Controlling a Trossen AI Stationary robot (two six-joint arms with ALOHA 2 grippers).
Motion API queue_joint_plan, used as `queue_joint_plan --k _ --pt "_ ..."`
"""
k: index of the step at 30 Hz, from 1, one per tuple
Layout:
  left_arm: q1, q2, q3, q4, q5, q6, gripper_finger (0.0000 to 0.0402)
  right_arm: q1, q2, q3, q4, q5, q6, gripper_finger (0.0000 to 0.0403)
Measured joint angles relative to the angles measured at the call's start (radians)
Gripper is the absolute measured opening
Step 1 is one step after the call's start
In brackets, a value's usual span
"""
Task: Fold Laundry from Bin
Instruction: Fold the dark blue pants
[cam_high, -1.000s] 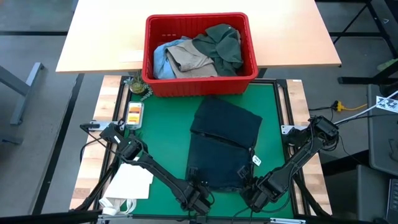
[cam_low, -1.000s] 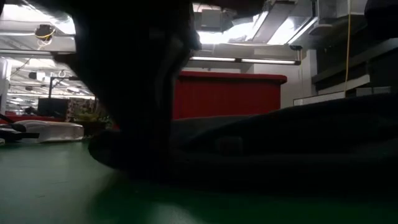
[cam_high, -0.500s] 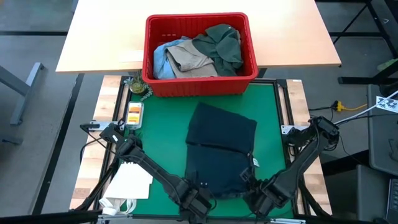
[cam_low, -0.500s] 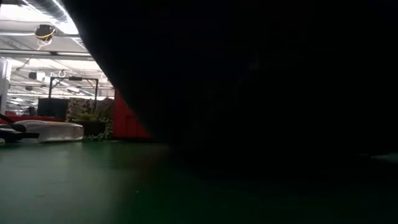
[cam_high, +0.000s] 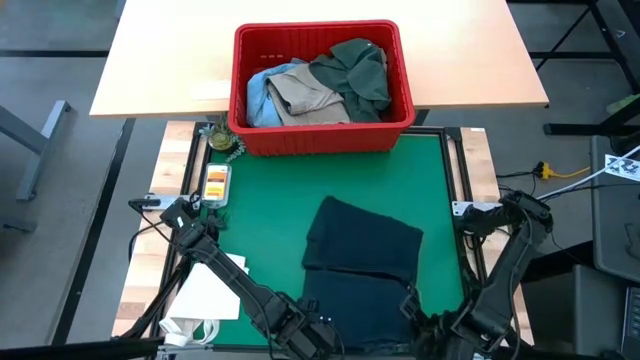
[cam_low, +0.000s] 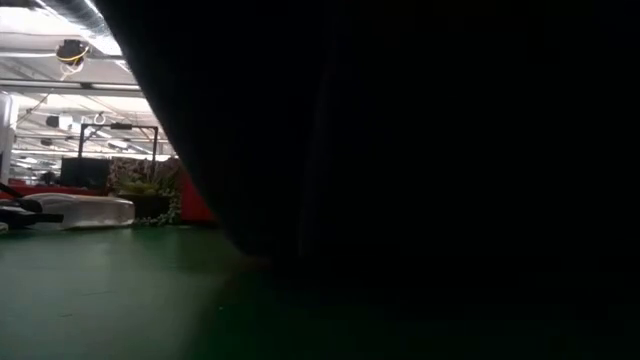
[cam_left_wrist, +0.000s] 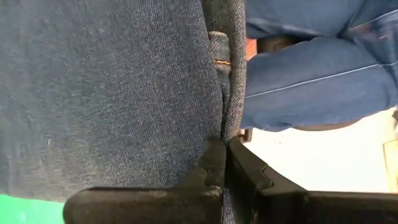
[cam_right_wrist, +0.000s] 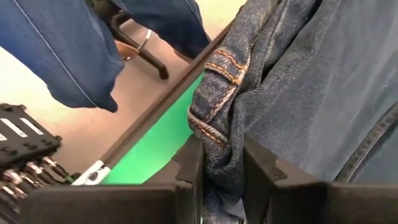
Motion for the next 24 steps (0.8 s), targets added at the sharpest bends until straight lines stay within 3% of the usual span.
queue_joint_plan --k 9,24 --pt "0.044 -0.078 -0.001 -0.012 -0.041 0.001 0.0 -0.001 -0.036 0.0 -0.044 -0.013 -0.001 0.0072" --pt "0.214 -0.169 0.0 -0.083 -0.048 0.029 0.0 -0.002 -0.218 -0.031 -0.242 0.153 0.197 0.0072"
